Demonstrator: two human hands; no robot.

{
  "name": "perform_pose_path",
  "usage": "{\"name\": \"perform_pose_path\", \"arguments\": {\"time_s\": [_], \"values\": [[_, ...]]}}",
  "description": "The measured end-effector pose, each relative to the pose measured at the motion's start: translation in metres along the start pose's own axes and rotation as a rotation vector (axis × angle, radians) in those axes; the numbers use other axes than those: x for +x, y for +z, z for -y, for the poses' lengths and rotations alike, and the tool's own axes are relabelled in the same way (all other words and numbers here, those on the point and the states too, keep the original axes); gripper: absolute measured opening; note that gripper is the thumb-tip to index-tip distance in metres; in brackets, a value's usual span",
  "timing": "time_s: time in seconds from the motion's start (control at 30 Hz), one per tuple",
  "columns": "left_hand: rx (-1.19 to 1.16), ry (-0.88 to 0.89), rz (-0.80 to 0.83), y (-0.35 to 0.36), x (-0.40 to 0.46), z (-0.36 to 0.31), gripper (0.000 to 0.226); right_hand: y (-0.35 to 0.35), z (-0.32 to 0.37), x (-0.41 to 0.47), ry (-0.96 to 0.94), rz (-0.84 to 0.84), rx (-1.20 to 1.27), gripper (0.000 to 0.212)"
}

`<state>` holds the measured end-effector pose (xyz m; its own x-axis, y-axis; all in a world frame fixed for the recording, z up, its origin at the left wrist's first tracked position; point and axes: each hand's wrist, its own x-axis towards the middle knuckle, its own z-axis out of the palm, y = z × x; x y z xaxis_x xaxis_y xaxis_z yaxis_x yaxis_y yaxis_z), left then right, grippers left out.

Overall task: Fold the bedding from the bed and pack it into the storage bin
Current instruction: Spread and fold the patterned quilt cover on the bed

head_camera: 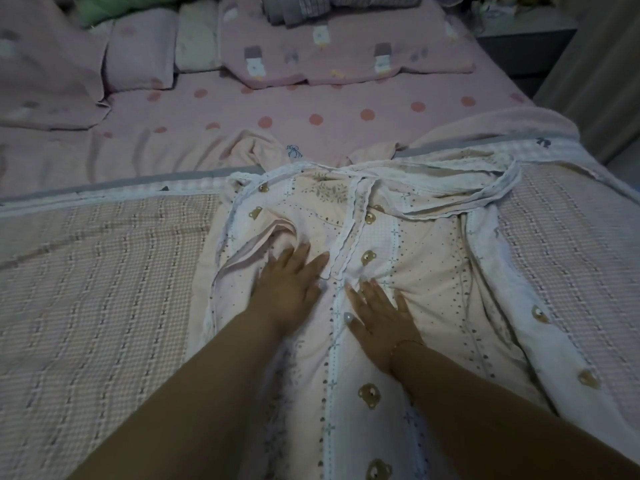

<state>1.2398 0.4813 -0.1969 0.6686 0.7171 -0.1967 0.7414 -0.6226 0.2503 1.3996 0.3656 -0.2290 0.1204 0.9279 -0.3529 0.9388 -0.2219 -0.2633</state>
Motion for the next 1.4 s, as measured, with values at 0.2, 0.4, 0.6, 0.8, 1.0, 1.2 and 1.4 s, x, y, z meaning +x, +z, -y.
{"name": "perform_pose_path", "arguments": {"time_s": [0.2, 0.4, 0.6, 0.8, 1.0, 1.2, 1.4], "values": [[-0.049, 0.077, -0.007, -0.009, 0.023, 0.038, 0.061, 0.007, -0.003, 0.031, 0.037, -0.140, 0.028, 0.091], [0.030, -0.462, -0.268, -0.037, 0.067, 0.093, 0.057, 0.011, -0.006, 0.042, 0.025, -0.351, -0.018, 0.074], [-0.289, -0.386, -0.715, -0.053, 0.060, 0.056, 0.060, 0.006, -0.007, 0.050, 0.026, -0.370, -0.065, 0.064], [0.311, -0.020, -0.267, -0.038, 0.092, 0.054, 0.045, 0.006, -0.010, 0.054, 0.006, -0.365, -0.078, 0.064], [0.119, -0.657, -0.636, -0.133, 0.143, 0.080, 0.034, 0.004, -0.012, 0.059, -0.021, -0.363, -0.071, 0.065], [0.158, 0.158, -0.494, -0.027, 0.090, 0.022, 0.047, 0.001, -0.011, 0.057, -0.024, -0.351, -0.057, 0.064], [0.068, -0.161, -0.110, 0.015, 0.052, 0.010, 0.079, 0.003, -0.010, 0.058, -0.013, -0.350, -0.084, 0.065]]}}
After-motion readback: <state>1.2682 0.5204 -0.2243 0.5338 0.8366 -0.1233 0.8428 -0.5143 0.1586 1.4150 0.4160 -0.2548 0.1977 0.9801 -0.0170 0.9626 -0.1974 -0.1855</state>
